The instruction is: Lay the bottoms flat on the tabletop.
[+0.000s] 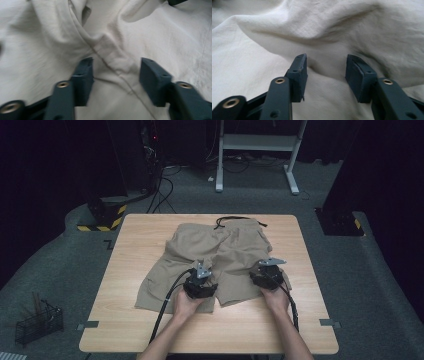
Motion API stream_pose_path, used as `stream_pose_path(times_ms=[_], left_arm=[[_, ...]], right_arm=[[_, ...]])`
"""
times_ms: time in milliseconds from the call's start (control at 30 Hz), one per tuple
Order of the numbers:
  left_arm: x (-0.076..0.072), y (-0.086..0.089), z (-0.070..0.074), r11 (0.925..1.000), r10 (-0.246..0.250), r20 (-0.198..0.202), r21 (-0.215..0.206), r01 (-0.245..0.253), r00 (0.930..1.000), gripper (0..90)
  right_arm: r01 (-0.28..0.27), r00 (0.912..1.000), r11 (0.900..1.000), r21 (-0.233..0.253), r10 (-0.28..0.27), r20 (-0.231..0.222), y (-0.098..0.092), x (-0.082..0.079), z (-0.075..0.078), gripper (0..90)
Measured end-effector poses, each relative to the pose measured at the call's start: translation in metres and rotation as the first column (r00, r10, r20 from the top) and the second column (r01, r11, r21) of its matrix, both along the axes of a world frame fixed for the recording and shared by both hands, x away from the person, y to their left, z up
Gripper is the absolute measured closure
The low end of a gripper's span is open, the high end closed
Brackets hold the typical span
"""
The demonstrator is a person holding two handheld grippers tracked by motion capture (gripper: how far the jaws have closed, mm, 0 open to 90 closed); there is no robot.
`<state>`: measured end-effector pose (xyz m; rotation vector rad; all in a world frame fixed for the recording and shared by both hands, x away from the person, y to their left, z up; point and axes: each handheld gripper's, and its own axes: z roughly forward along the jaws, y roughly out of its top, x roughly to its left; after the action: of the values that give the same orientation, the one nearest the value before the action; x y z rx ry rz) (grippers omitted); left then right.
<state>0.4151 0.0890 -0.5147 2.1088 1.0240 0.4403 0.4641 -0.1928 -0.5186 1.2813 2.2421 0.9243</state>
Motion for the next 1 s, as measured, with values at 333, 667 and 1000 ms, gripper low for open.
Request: stream_pose_path(times_ms=[333, 667, 1000], left_arm=[[-0.029, 0.057, 0.013, 0.9962, 0.075, 0.073, 0.038, -0.078, 0.9945, 38.9], [-0.035, 0.119, -0.012, 0.9805, 0.196, 0.045, 0.009, -0.196, 0.9796, 39.4], [-0.033, 0.116, -0.012, 0.9811, 0.193, 0.038, 0.009, -0.194, 0.9804, 33.6]], right_arm=[[-0.055, 0.998, 0.997, 0.045, 0.054, 0.033, 0.015, -0.034, 0.017, 48.1], [-0.162, 0.9863, 0.986, -0.028, 0.161, -0.035, 0.037, -0.054, 0.005, 76.4], [-0.206, 0.9781, 0.971, -0.125, 0.2, -0.059, 0.011, -0.089, 0.024, 89.8]])
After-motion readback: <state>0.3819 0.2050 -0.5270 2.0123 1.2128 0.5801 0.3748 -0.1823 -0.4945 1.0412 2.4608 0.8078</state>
